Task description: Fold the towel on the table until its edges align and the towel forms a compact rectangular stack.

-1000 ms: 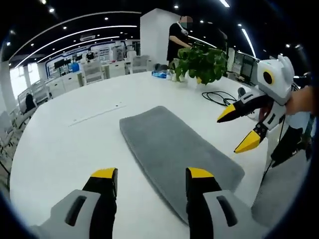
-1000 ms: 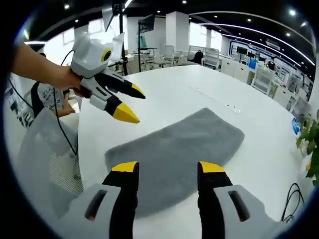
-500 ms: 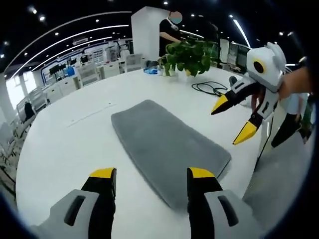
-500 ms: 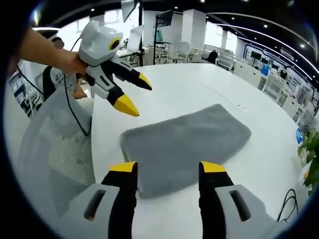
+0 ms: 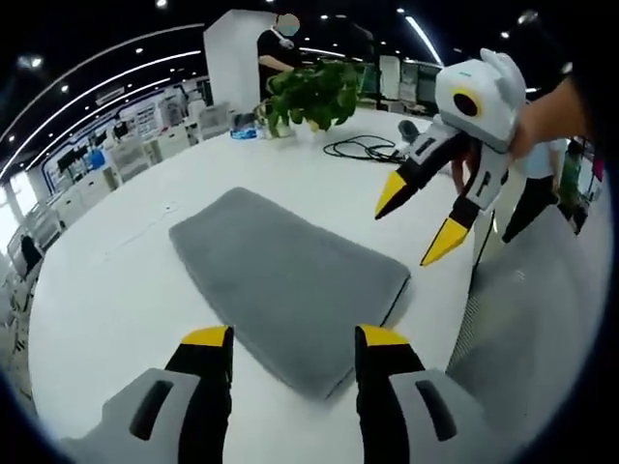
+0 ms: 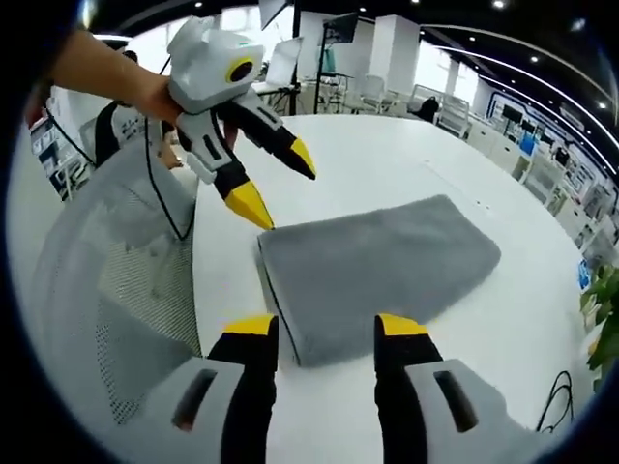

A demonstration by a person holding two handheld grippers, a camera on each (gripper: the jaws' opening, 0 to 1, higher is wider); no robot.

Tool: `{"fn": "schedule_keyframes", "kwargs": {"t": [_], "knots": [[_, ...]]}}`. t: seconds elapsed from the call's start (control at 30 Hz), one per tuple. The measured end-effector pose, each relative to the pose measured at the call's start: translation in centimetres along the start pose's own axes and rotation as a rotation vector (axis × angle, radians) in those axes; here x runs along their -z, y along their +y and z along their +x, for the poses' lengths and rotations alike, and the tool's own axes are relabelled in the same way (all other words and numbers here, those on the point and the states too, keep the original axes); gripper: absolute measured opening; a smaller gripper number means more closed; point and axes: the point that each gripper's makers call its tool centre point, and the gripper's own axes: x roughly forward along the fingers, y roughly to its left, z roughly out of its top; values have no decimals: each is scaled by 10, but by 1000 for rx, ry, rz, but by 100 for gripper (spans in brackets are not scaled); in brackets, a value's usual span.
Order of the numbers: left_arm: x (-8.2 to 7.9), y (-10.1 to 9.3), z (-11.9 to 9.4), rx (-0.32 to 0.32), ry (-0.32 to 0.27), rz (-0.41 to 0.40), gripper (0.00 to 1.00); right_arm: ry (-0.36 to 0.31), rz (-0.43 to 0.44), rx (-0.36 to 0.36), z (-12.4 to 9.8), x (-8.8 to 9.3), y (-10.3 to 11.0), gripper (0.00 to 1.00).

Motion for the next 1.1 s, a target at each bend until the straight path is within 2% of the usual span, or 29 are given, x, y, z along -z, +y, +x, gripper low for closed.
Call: {"fn": "schedule_keyframes", "kwargs": {"t": [0.07,0.17,0.23,0.4,0.53,0.7,0.8,0.9,1.03,1.1], "knots": [[3,-3,-1,21,14,23,50,11,24,4,2,4,1,27],[-2,-5,-1,44,-7,30,50,35,26,39,3,8,0,21],[-5,-9,0,69,-18,30,50,56,53,48,4,12,-1,20],[-10,-19,6,122,-28,86,50,73,48,42,8,14,5,19],[-3,-24,13,140,-20,107,49,94,41,26,14,19,12,13],[14,-29,19,161,38,115,49,124,21,-31,25,25,22,11],[16,-31,20,172,44,106,47,147,15,-49,32,32,21,11],[26,-31,26,182,96,102,44,145,26,-69,34,38,23,11],[29,-36,33,200,107,96,43,152,3,-89,36,48,25,12],[38,-38,35,212,146,137,43,144,8,-96,36,49,25,13]]}}
